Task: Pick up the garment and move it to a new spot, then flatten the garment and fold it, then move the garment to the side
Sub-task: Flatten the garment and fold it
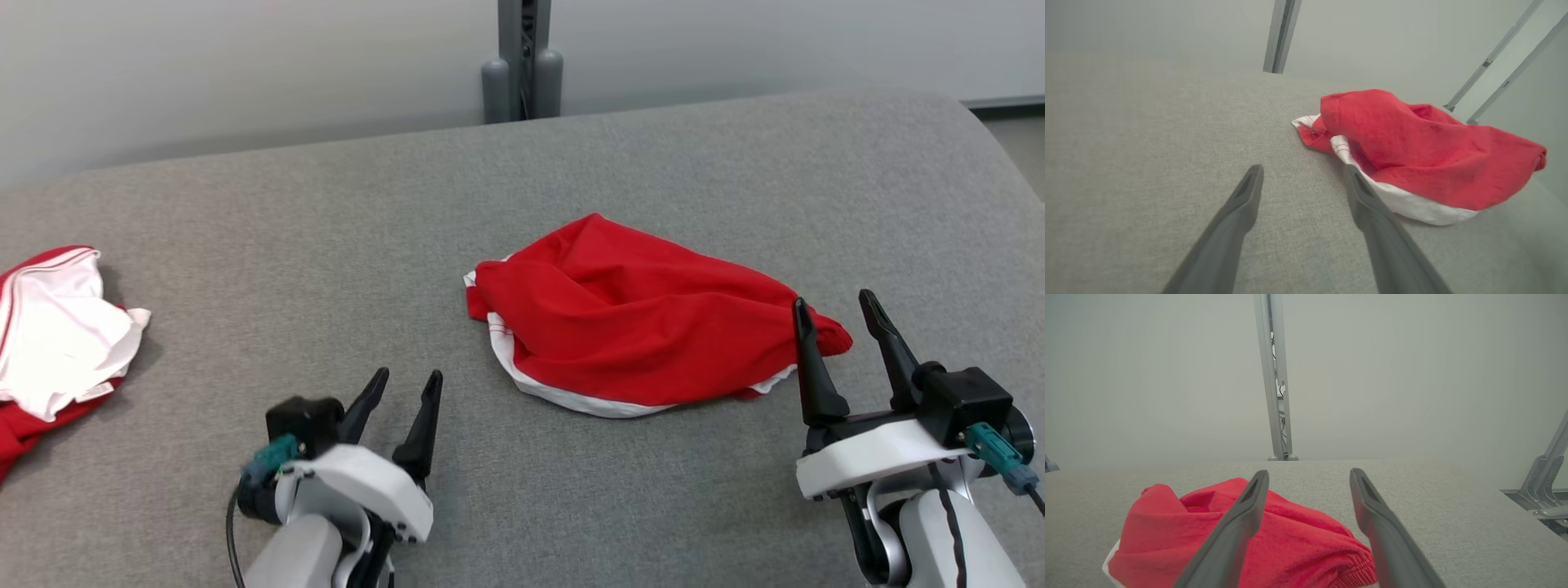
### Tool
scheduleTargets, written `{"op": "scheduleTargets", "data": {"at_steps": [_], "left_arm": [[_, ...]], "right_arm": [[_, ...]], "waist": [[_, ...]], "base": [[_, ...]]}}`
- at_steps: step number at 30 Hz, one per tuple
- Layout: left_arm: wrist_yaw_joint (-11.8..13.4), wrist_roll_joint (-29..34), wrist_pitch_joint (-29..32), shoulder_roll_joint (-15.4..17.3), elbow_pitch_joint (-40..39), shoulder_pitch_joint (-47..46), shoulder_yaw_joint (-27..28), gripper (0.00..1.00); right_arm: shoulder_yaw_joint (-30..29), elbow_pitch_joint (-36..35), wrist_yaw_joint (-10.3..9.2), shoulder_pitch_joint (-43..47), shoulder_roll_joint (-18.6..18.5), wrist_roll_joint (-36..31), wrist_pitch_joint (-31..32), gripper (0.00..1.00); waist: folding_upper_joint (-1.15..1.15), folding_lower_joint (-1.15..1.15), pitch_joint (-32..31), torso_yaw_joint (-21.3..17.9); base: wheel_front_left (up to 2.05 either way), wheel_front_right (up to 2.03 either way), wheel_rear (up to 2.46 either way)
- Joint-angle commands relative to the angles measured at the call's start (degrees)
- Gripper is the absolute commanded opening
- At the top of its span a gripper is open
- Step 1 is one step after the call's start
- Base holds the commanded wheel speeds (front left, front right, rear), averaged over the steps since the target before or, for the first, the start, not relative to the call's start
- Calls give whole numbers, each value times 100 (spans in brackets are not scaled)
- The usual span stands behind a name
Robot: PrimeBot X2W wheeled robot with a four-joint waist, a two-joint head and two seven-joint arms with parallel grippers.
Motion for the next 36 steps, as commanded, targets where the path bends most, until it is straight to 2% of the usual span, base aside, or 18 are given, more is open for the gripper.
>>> {"op": "scheduleTargets", "data": {"at_steps": [1,10,21,22,23,24,25,31,36], "left_arm": [[-22,-289,106,26,216,-342,-70,100],[-83,-1317,848,28,1123,-1551,-647,100],[-102,-1880,1122,28,1627,-2181,-1210,100],[-104,-1927,1146,27,1658,-2207,-1273,80],[-106,-1965,1137,27,1683,-2235,-1322,50],[-108,-2002,1118,28,1707,-2256,-1368,35],[-109,-2045,1112,28,1730,-2261,-1408,0],[-113,-2289,953,29,1828,-2326,-1621,0],[-108,-2409,569,31,1904,-2362,-1635,0]], "right_arm": [[15,-10,2,-80,5,-19,-30,100],[15,-58,2,-278,84,13,-31,100],[38,-53,2,-381,103,85,-31,100],[37,-45,2,-387,102,101,-31,100],[38,-40,2,-390,101,108,-31,100],[40,-36,2,-395,101,119,-31,100],[42,-33,2,-398,102,126,-31,100],[25,4,2,-399,101,117,-31,100],[-10,51,2,-371,99,41,-31,100]], "waist": [[0,0,189,-147],[0,0,638,-449],[0,0,817,-578],[0,0,825,-583],[0,0,831,-585],[0,0,834,-586],[0,0,837,-584],[0,0,823,-522],[0,0,703,-370]], "base": [[0,0,0],[0,0,0],[0,0,0],[0,0,0],[0,0,0],[0,0,0],[0,0,0],[0,0,0],[0,0,0]]}}
